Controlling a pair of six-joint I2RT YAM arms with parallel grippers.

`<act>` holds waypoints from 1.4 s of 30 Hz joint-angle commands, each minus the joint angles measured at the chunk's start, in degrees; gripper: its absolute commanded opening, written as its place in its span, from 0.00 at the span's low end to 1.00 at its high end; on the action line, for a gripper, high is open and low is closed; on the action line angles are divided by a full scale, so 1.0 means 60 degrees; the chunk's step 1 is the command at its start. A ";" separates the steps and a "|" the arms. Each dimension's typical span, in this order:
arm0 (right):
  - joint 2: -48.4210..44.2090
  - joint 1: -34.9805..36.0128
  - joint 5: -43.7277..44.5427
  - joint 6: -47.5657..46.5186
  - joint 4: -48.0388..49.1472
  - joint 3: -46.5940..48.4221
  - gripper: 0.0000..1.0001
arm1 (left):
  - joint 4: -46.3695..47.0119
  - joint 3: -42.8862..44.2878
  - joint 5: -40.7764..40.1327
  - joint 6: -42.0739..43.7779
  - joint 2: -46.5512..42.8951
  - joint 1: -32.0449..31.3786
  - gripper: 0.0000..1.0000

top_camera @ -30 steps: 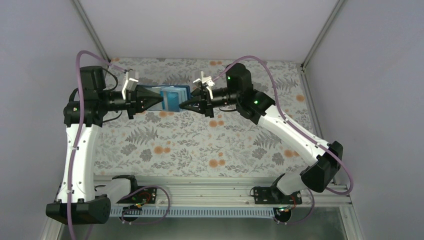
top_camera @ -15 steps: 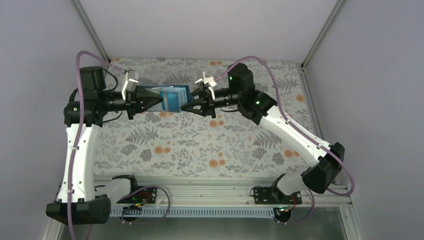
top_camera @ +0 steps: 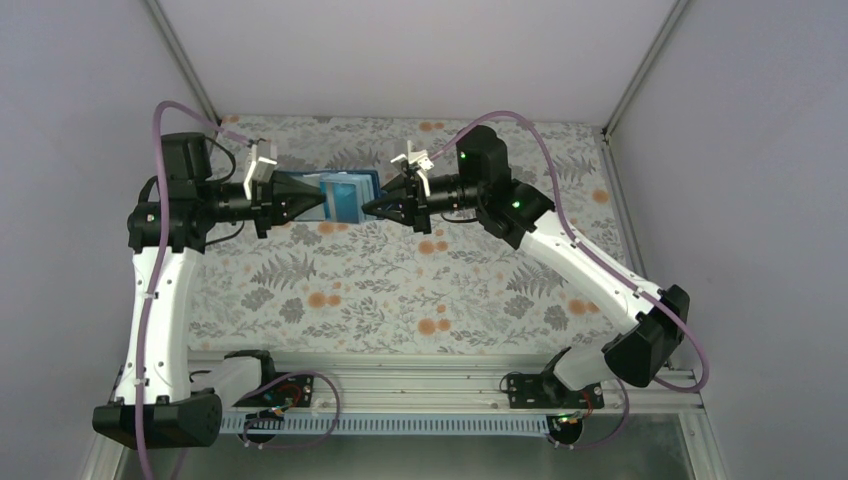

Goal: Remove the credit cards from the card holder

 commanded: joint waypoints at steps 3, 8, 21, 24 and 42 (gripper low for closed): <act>-0.0415 -0.0125 -0.0116 -0.0168 -0.0101 -0.0052 0.04 | 0.0153 0.0268 -0.0071 0.0094 0.0107 0.0133 0.02; -0.0214 -0.0125 -0.0527 -0.0192 -0.0206 0.0046 0.04 | 0.0278 -0.0084 0.0442 -0.0010 0.0111 0.0118 0.20; -0.0241 -0.0125 -0.0924 -0.0281 -0.0221 0.0079 0.04 | 0.0460 -0.0022 0.0676 -0.0288 0.0388 -0.0207 0.17; -0.0293 -0.0125 -0.1040 -0.0411 -0.0348 0.0067 0.04 | 0.0191 0.0171 0.0725 -0.0196 0.0451 -0.0197 0.05; -0.0533 -0.0286 -0.0976 -0.0883 -0.1258 0.0161 0.04 | 0.0134 0.0139 0.0793 -0.0404 0.0290 -0.0131 0.03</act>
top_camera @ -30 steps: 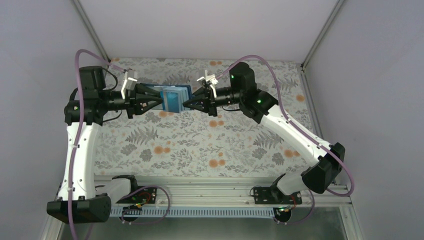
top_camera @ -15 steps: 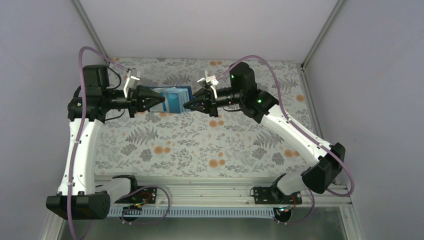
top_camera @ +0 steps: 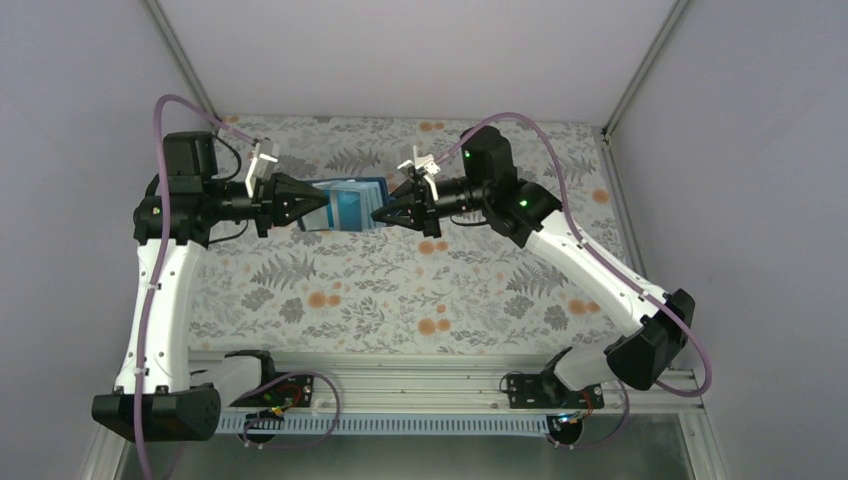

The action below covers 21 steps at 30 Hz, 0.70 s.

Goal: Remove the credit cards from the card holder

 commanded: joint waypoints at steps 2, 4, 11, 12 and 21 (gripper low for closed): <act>-0.0401 -0.0042 -0.0501 -0.0265 -0.0305 0.0191 0.04 | 0.0398 0.0174 0.0228 -0.0366 -0.0022 0.0037 0.02; -0.0446 -0.0049 -0.0450 -0.0307 -0.0305 0.0182 0.04 | 0.0275 0.0188 0.0387 -0.0209 -0.0042 0.0047 0.02; -0.0556 -0.0454 -0.0350 -0.0237 -0.0256 -0.0025 0.04 | 0.0045 0.0139 -0.0485 0.0210 -0.0270 0.0162 0.02; -0.0580 -0.0592 -0.0409 -0.0198 -0.0242 -0.0087 0.04 | 0.0065 0.0111 -0.0711 0.0206 -0.0264 0.0175 0.02; -0.0955 -0.2296 -0.0515 0.0483 -0.0225 -0.0958 0.04 | 0.0258 0.0356 -0.2220 -0.0396 -0.0091 0.0294 0.02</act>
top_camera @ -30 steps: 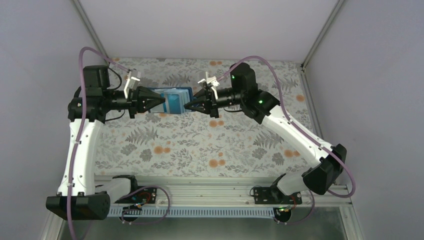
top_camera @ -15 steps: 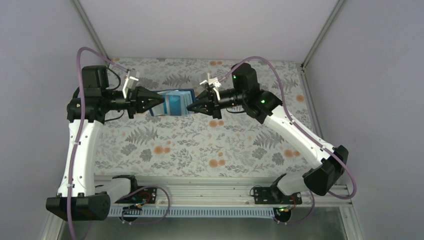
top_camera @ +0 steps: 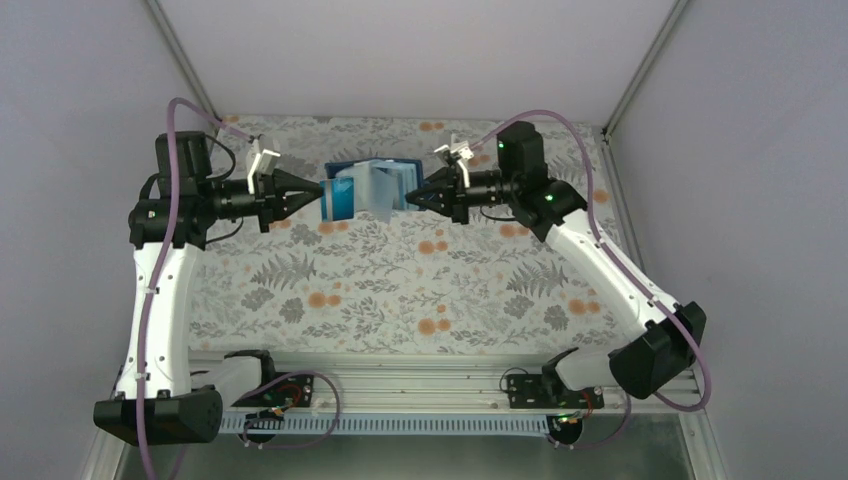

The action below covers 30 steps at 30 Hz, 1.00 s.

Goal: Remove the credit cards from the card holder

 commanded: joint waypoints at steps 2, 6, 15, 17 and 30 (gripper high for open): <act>-0.0623 -0.1257 -0.0391 0.0870 0.0373 -0.0582 0.04 | -0.0022 0.0439 -0.1151 -0.0058 0.0152 0.0056 0.02; -0.0381 -0.1800 -0.0396 0.1705 0.0489 -0.0591 0.04 | 0.0239 0.0526 -0.2631 0.0098 0.0320 0.0044 0.02; 0.0076 -0.2752 0.0389 0.3182 0.0662 -0.0648 0.04 | 0.2977 -0.1386 -0.9700 0.1049 0.1418 -0.1429 0.02; -0.0013 -0.3038 0.0559 0.3584 0.0749 -0.0820 0.04 | 0.3635 -0.1869 -1.1183 0.1500 0.1659 -0.2268 0.02; -0.0949 -0.4309 0.0560 0.4158 0.0614 -0.1497 0.04 | 0.9382 -0.5555 -1.7683 0.4174 0.4331 -0.6491 0.02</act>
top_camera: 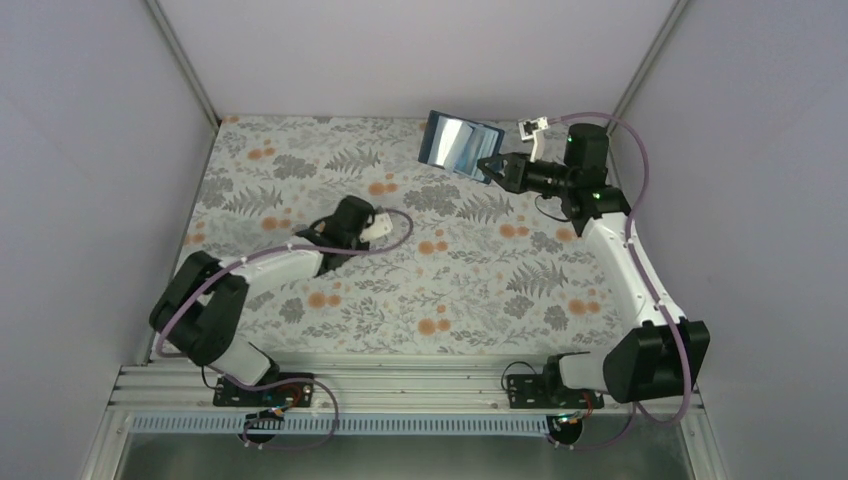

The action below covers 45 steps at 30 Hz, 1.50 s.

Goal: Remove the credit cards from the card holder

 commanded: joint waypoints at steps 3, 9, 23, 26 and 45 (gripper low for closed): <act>-0.0470 -0.0050 -0.0441 0.0112 0.0180 0.0095 0.04 | 0.2861 -0.1215 -0.1628 0.1212 0.0861 -0.0944 0.02; -0.0488 -0.0056 -0.0544 0.0011 0.0059 0.0180 0.04 | 0.3207 -0.2098 -0.0874 0.1822 0.1041 -0.1303 0.02; -0.0565 -0.0057 -0.0580 0.0035 0.0027 0.0080 0.04 | 0.1049 -0.1128 0.0324 0.0958 0.0924 -0.1536 0.27; -0.0657 -0.0059 -0.0019 -0.0108 -0.0386 0.0190 0.04 | 0.0362 -0.0801 0.0928 0.0893 0.0380 -0.1536 0.36; -0.0852 0.2567 0.1325 0.0112 -0.0362 0.0011 0.04 | -0.5491 0.4347 0.8538 -0.2538 -0.3379 0.0868 1.00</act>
